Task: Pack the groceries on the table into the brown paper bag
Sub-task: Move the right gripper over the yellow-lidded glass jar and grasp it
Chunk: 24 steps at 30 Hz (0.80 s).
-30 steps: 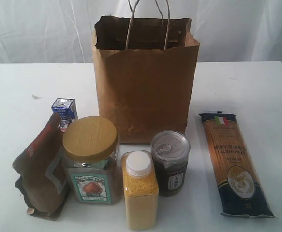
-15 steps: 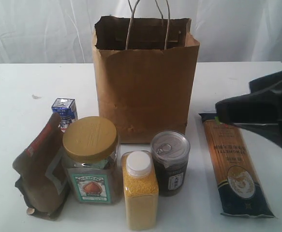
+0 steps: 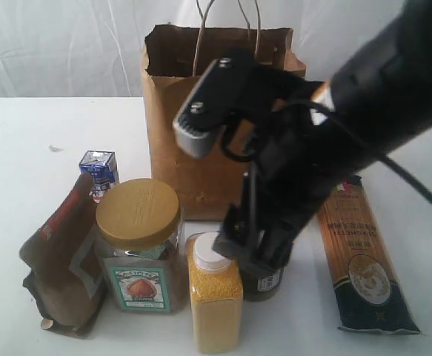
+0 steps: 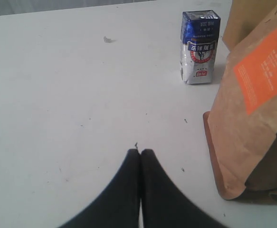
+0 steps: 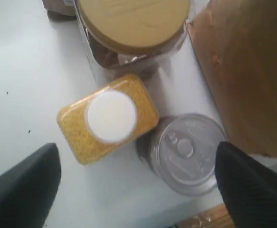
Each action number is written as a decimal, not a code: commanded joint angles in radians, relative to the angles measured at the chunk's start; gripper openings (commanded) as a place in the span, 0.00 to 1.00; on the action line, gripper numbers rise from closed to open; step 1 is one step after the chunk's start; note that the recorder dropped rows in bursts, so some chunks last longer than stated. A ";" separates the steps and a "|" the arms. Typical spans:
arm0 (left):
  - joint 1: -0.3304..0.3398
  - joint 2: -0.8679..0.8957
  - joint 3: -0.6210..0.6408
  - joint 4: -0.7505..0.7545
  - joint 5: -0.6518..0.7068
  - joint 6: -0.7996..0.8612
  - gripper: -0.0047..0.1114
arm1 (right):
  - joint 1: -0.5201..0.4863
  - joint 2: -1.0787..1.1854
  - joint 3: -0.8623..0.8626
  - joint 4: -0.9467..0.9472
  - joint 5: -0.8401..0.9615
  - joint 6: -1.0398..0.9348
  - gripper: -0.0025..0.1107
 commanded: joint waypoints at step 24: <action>0.001 -0.004 0.004 0.000 0.000 -0.001 0.04 | 0.071 0.538 -0.535 0.005 0.160 0.161 0.90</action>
